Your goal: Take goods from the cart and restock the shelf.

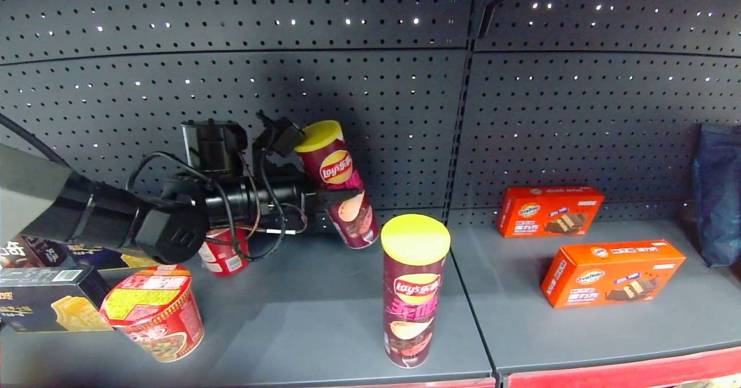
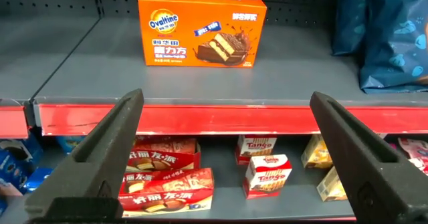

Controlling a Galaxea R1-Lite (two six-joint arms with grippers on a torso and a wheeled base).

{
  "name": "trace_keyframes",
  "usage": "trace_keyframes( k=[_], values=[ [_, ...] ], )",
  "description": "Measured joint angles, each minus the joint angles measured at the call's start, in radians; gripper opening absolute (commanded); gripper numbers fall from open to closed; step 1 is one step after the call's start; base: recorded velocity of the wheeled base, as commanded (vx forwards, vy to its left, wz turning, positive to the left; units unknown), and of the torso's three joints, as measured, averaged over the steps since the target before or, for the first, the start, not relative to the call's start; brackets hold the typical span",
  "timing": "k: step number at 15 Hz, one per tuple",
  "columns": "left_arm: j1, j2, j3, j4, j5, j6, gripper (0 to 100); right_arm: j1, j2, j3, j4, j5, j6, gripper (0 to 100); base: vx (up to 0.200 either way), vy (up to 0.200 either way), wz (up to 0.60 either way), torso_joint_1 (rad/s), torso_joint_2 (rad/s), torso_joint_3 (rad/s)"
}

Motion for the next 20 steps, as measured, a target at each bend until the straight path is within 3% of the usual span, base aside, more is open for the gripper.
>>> trace_keyframes(
  k=[1, 3, 5, 9, 20],
  values=[
    [-0.006, 0.011, -0.013, 0.034, 0.0, 0.019, 0, 0.0, 0.0, 0.0, 0.0, 0.0, -0.003, 100, 0.0, 0.0, 0.0, 0.0, 0.0, 0.0],
    [-0.008, 0.021, -0.06, 0.149, -0.006, 0.091, 0, -0.001, 0.0, 0.0, 0.0, 0.0, -0.003, 100, 0.0, 0.0, 0.0, 0.0, 0.0, 0.0],
    [-0.009, 0.026, -0.137, 0.253, -0.034, 0.119, 0, -0.001, 0.0, 0.0, -0.001, 0.0, -0.004, 100, 0.0, 0.0, 0.0, 0.0, 0.0, 0.0],
    [-0.022, 0.045, -0.235, 0.341, -0.044, 0.137, 0, -0.001, 0.0, 0.0, 0.0, 0.0, -0.005, 100, 0.0, 0.0, 0.0, 0.0, 0.0, 0.0],
    [-0.006, 0.067, -0.229, 0.388, -0.044, 0.157, 0, -0.001, 0.0, -0.001, 0.0, 0.0, -0.003, 100, 0.0, 0.0, 0.0, 0.0, 0.0, 0.0]
  ],
)
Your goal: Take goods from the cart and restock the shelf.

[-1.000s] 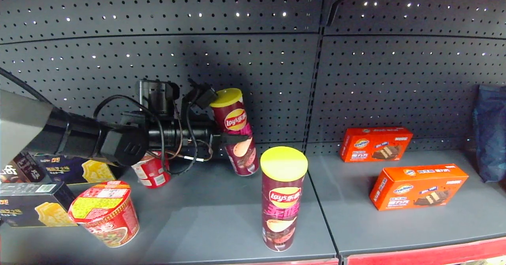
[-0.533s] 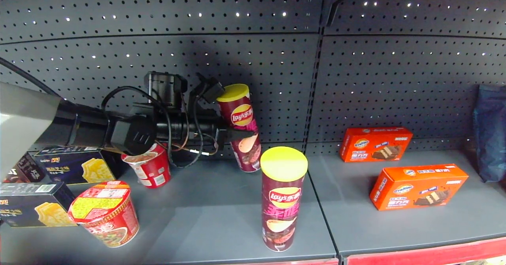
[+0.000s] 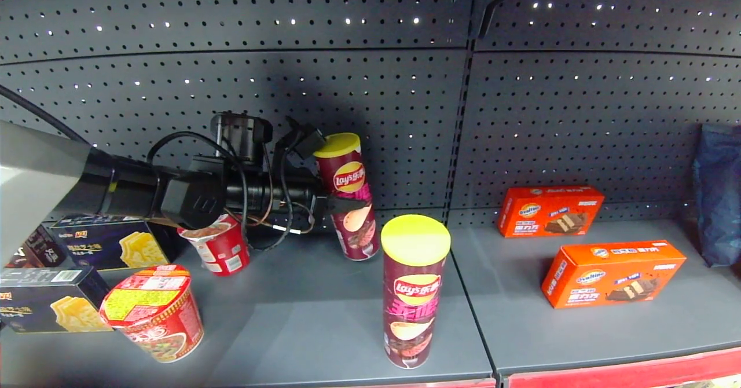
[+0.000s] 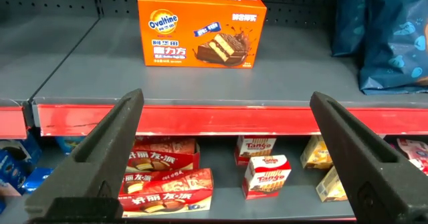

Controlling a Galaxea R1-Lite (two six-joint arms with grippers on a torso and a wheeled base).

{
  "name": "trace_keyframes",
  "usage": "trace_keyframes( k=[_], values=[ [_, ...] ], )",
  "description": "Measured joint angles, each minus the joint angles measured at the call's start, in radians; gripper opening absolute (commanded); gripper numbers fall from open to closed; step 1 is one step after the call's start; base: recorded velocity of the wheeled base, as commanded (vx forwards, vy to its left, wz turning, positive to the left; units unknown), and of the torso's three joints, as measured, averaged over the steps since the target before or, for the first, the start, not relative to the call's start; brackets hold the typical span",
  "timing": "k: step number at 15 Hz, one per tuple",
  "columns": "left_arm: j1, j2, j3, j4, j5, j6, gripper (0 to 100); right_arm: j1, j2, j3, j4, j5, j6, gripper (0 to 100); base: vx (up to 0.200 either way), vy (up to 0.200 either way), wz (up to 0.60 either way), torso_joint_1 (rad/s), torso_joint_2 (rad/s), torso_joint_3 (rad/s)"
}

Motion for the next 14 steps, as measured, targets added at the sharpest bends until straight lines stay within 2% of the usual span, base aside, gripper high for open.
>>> trace_keyframes(
  k=[7, 14],
  values=[
    [-0.005, 0.029, 0.003, -0.002, 0.0, 0.017, 0, 0.0, 0.0, 0.0, 0.0, 0.0, -0.001, 100, 0.0, 0.0, 0.0, 0.0, 0.0, 0.0],
    [-0.026, 0.048, 0.002, -0.006, 0.001, 0.019, 0, 0.0, 0.0, 0.0, 0.0, 0.0, 0.0, 100, 0.0, 0.0, 0.0, 0.0, 0.0, 0.0]
  ],
)
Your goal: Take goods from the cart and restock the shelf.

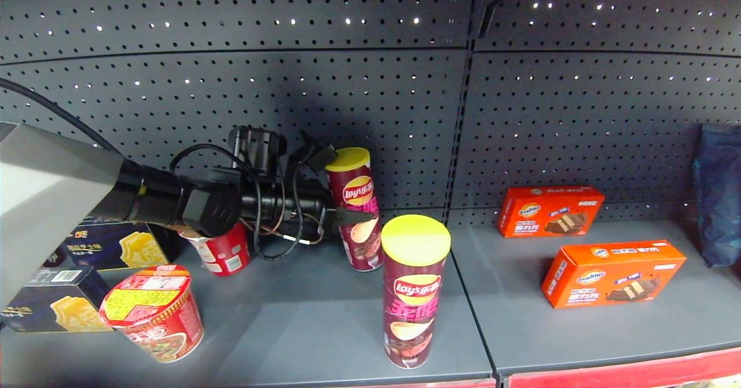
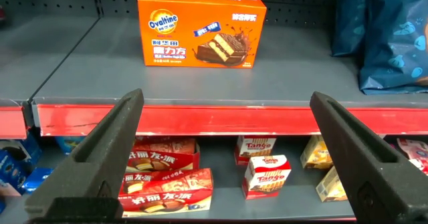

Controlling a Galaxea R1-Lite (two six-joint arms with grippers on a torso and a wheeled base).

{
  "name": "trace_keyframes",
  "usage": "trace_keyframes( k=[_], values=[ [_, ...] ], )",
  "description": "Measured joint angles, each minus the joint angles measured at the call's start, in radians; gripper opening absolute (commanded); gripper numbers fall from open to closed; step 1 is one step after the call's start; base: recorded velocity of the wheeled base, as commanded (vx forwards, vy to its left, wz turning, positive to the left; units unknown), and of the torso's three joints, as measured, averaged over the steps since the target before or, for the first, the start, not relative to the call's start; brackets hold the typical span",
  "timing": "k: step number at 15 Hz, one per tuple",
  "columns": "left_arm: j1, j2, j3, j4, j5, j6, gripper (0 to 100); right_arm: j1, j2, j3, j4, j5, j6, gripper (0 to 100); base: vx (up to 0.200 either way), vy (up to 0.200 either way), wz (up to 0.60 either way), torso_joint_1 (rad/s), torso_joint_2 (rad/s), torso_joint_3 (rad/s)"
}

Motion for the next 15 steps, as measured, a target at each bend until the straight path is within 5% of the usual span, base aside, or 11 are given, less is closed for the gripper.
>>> trace_keyframes(
  k=[1, 8, 15],
  values=[
    [-0.003, 0.0, 0.003, -0.002, 0.001, 0.0, 100, 0.0, 0.0, 0.0, 0.0, 0.0, 0.0, 100, 0.0, 0.0, 0.0, 0.0, 0.0, 0.0],
    [-0.013, -0.004, 0.02, -0.004, 0.002, 0.004, 100, 0.001, 0.0, 0.001, 0.0, 0.0, 0.002, 100, 0.0, 0.0, 0.0, 0.0, 0.0, 0.0],
    [0.014, -0.082, 0.165, -0.057, 0.004, 0.006, 100, 0.001, 0.0, 0.001, 0.0, 0.001, -0.005, 100, 0.0, 0.0, 0.0, 0.0, 0.0, 0.0]
  ],
)
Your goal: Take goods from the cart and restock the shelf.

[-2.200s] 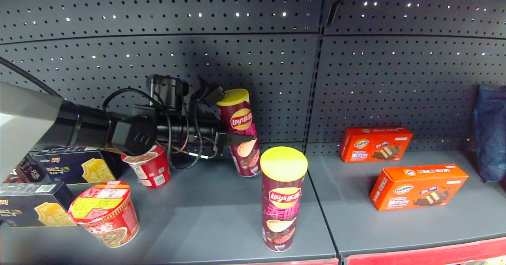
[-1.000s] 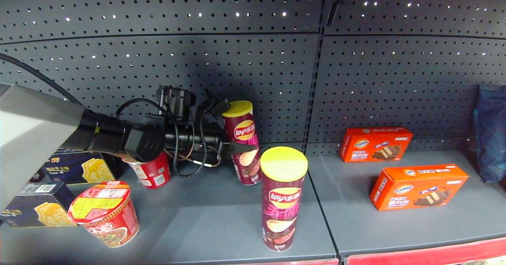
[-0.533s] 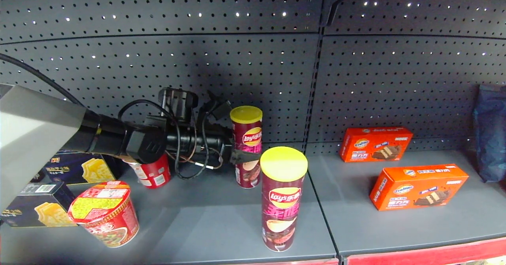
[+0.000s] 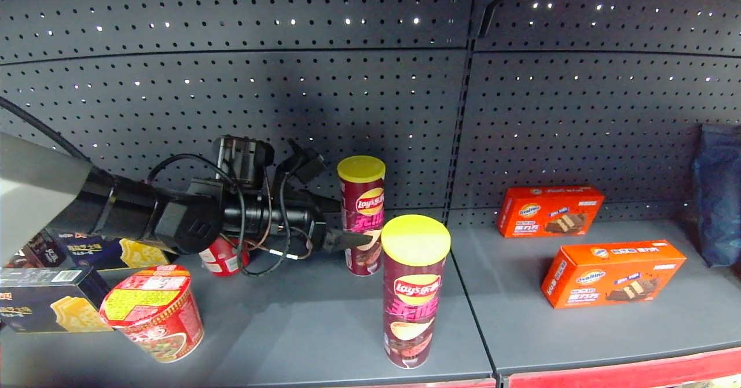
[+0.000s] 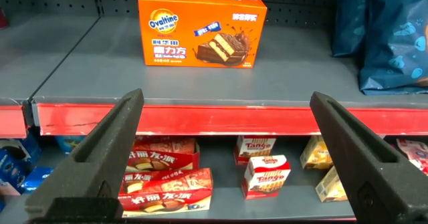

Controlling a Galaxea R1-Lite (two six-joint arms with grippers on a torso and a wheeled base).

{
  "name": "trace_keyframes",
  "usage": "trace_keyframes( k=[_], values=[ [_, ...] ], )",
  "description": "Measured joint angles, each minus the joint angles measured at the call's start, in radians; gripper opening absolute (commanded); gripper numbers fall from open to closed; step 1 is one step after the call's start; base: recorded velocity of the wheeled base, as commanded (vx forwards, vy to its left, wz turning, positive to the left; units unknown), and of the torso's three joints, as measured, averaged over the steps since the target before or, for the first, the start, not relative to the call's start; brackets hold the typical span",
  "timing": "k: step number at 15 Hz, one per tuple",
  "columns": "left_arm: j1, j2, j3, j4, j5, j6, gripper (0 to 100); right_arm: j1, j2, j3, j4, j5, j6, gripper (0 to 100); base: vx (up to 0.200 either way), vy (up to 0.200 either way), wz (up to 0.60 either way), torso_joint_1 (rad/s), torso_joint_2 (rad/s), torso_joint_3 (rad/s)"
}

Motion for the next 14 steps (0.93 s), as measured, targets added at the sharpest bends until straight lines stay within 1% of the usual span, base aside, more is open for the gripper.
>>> trace_keyframes(
  k=[2, 5, 6, 10, 12, 13, 14],
  values=[
    [0.016, -0.024, 0.057, -0.05, 0.006, -0.002, 100, 0.0, 0.0, -0.001, 0.0, 0.0, 0.001, 100, 0.0, 0.0, 0.0, 0.0, 0.0, 0.0],
    [0.023, -0.084, 0.137, -0.072, 0.063, -0.001, 100, -0.001, 0.0, -0.001, 0.0, 0.0, 0.003, 100, 0.0, 0.0, 0.0, 0.0, 0.0, 0.0],
    [0.029, -0.109, 0.154, -0.073, 0.077, 0.0, 100, -0.001, 0.0, -0.001, 0.0, 0.0, 0.003, 100, 0.0, 0.0, 0.0, 0.0, 0.0, 0.0],
    [0.08, -0.226, 0.19, -0.073, 0.109, 0.0, 100, 0.0, 0.0, -0.001, 0.0, 0.0, 0.003, 100, 0.0, 0.0, 0.0, 0.0, 0.0, 0.0],
    [0.1, -0.281, 0.206, -0.073, 0.154, -0.003, 100, 0.0, 0.0, -0.001, 0.0, 0.0, 0.0, 100, 0.0, 0.0, 0.0, 0.0, 0.0, 0.0],
    [0.103, -0.309, 0.217, -0.071, 0.191, -0.011, 100, 0.0, 0.0, -0.001, 0.0, 0.0, 0.0, 100, 0.0, 0.0, 0.0, 0.0, 0.0, 0.0],
    [0.105, -0.343, 0.231, -0.071, 0.239, -0.03, 100, -0.001, 0.0, -0.001, 0.0, 0.0, 0.001, 100, 0.0, 0.0, 0.0, 0.0, 0.0, 0.0]
  ],
)
